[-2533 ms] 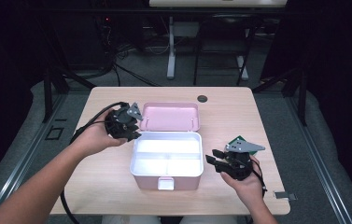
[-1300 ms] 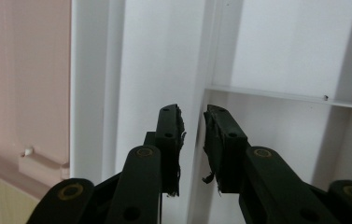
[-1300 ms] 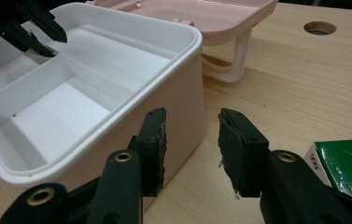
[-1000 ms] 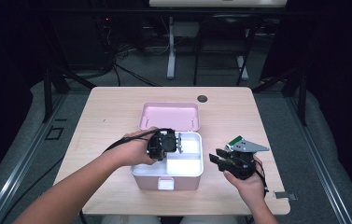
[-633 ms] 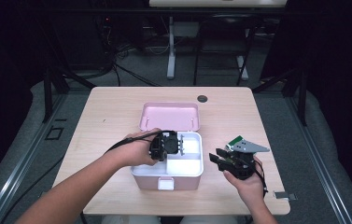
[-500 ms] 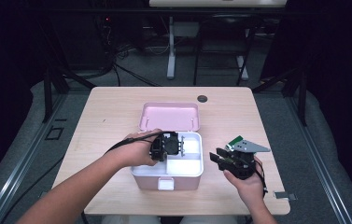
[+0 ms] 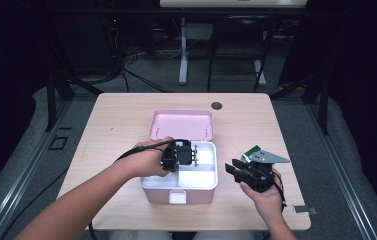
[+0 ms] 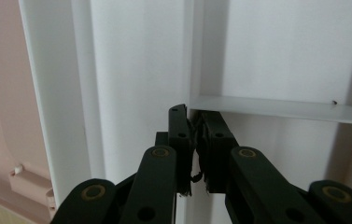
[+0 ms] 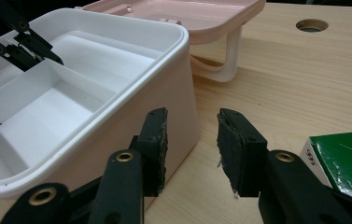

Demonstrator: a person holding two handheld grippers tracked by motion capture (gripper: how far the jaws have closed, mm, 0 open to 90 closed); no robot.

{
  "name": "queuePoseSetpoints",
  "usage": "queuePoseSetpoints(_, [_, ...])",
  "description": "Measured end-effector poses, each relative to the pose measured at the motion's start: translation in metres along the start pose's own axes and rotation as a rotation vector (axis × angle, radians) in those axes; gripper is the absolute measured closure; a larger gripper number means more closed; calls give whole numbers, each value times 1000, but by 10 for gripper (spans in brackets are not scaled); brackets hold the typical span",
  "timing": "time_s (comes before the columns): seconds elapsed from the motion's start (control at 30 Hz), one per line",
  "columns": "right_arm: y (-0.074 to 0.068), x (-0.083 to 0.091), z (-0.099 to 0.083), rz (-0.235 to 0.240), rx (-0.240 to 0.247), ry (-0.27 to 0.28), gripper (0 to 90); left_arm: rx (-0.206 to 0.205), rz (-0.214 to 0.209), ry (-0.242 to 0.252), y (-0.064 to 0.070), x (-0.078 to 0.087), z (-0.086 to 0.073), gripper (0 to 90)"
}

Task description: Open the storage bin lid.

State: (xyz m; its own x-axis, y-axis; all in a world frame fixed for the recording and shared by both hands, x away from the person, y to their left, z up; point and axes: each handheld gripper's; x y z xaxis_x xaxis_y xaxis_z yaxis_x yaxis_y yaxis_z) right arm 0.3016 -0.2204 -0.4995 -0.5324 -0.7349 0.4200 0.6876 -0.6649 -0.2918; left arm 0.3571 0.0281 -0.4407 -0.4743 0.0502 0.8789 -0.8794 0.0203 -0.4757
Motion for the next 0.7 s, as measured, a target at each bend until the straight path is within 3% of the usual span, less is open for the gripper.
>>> queuePoseSetpoints(0.3, [2, 1, 0, -3, -6, 4, 626, -6, 10, 6, -1, 7, -1, 865])
queuePoseSetpoints(0.7, [2, 1, 0, -1, -8, 5, 626, 3, 39, 22, -9, 30, -4, 893])
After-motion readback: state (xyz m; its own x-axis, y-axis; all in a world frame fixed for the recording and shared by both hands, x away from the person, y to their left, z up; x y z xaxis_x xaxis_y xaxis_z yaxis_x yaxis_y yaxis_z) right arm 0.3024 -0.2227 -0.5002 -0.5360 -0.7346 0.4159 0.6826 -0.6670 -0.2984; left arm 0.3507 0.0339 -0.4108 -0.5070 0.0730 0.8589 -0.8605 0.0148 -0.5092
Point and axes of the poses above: each handheld gripper's, and its own axes: x roughly backward along the jaws, z roughly out of its top, y roughly to its right, and after that the axes turned 13 degrees about z, right-handed
